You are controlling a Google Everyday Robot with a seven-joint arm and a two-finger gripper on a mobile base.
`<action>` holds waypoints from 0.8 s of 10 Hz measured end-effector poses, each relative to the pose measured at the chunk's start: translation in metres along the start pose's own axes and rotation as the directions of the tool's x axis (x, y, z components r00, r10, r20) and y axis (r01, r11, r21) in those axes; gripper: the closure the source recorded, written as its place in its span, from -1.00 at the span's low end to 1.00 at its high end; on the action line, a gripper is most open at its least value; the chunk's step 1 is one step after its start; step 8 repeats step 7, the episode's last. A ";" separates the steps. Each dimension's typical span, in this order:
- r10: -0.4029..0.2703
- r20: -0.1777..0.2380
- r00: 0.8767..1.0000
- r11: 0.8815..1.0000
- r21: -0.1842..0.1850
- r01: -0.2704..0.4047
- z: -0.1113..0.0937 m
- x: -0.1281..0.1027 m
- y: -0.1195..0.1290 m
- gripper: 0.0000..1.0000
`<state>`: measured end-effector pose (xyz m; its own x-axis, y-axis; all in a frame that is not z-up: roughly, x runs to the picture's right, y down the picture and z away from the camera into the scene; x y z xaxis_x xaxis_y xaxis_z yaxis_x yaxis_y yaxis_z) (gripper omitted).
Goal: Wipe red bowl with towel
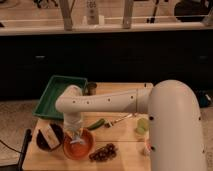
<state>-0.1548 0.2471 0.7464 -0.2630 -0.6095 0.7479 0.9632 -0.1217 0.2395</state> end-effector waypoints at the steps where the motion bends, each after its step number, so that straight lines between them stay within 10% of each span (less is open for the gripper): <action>1: 0.000 0.000 1.000 1.000 0.000 0.000 0.000 0.000 0.000 1.00; 8: 0.000 0.000 1.000 1.000 0.000 0.000 0.000 0.000 0.000 1.00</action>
